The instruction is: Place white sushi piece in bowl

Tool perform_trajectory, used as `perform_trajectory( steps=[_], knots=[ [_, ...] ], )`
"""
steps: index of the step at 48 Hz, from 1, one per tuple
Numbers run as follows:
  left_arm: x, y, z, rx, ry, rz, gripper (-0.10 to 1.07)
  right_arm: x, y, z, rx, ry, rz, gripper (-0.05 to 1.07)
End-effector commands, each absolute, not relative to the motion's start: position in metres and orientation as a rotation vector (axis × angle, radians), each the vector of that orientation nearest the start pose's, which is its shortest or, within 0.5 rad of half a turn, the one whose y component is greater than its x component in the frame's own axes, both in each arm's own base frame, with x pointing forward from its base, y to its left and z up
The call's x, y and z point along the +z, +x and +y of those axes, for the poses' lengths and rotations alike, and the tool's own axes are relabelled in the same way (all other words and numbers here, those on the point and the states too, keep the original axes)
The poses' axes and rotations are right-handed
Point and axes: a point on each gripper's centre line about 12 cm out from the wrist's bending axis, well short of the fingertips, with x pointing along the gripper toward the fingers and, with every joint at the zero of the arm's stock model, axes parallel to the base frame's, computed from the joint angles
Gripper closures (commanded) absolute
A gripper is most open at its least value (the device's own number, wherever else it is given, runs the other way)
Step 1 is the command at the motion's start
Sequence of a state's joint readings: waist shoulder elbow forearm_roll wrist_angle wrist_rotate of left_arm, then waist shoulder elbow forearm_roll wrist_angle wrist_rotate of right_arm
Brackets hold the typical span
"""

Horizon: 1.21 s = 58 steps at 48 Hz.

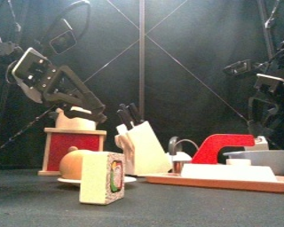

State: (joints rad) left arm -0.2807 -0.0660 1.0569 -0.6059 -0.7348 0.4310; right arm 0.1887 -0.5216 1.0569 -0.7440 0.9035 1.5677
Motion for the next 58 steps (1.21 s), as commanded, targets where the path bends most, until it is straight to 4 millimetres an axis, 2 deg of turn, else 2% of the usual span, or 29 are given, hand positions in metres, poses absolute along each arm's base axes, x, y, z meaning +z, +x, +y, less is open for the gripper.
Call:
perform_trajectory(
  steps=[1, 12, 19, 28, 31, 35, 47, 58],
  knots=[
    [0.148, 0.312, -0.042, 0.121, 0.065, 0.306, -0.05, 0.177, 0.199, -0.025, -0.885, 0.494, 0.864, 0.09],
    [0.148, 0.312, -0.042, 0.120, 0.066, 0.306, -0.05, 0.187, 0.200, -0.019, -0.879, 0.615, 0.857, 0.09],
    [0.148, 0.312, -0.043, 0.119, 0.067, 0.307, -0.05, 0.194, 0.202, -0.019, -0.873, 0.627, 0.830, 0.09],
    [0.147, 0.311, -0.042, 0.121, 0.067, 0.310, -0.05, 0.177, 0.191, -0.025, -0.945, 0.630, 0.884, 0.09],
    [0.147, 0.311, -0.042, 0.121, 0.067, 0.310, -0.05, 0.189, 0.191, -0.024, -0.943, 0.653, 0.860, 0.09],
    [0.148, 0.312, -0.042, 0.120, 0.066, 0.306, -0.05, 0.199, 0.192, -0.029, -0.928, 0.592, 0.792, 0.09],
    [0.147, 0.312, -0.042, 0.121, 0.066, 0.309, -0.05, 0.195, 0.187, -0.034, -0.941, 0.599, 0.773, 0.09],
    [0.146, 0.312, -0.042, 0.120, 0.068, 0.311, -0.05, 0.187, 0.189, -0.029, -0.910, 0.627, 0.793, 0.09]
  ],
)
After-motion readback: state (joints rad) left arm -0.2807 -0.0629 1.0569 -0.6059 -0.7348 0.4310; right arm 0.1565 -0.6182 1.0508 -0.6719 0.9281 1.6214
